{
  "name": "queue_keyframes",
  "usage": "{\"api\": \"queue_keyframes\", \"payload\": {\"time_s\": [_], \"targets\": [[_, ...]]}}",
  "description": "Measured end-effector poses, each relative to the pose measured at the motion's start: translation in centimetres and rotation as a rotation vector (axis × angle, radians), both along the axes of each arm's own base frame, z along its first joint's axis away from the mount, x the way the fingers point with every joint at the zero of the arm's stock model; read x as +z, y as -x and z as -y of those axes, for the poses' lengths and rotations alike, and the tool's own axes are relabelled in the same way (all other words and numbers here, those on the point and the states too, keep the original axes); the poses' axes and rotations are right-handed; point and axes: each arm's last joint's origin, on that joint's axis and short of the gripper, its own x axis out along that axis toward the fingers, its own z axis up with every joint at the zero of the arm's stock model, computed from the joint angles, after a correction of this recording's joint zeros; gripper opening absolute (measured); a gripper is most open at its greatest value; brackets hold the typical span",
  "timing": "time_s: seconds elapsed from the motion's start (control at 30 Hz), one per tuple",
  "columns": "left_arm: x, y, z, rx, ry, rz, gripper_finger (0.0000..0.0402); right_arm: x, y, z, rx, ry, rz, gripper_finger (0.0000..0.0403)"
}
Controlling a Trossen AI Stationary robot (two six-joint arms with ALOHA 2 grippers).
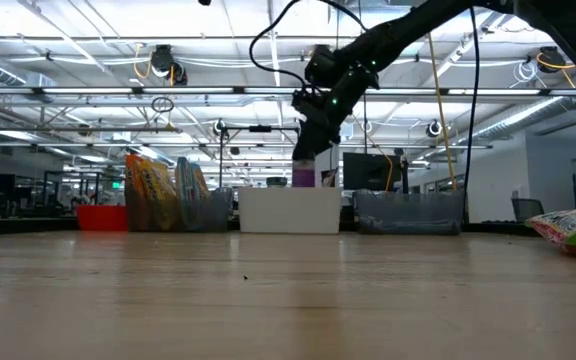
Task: Pick & Place Food Item
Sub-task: Put the purple seasoning bottle into the white bin
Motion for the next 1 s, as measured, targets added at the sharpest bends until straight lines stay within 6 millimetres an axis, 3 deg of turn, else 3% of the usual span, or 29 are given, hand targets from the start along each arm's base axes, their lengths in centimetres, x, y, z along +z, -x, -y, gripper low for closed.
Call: {"api": "queue_keyframes", "payload": {"time_s": [0.33,0.73,1.0], "targets": [[0.0,0.0,0.0,-0.001,0.003,-0.003,0.0281,-2.0,-0.8,-1.4,0.003,0.007,-0.003,0.0197],[-0.1,0.0,0.0,-0.001,0.022,-0.009,0.0280,-4.3,-0.3,-1.7,-0.002,-0.012,-0.037,0.0197],[-0.1,0.0,0.0,-0.001,0.021,-0.008,0.0280,-4.4,-0.4,-1.6,-0.010,-0.005,-0.013,0.0197]]}}
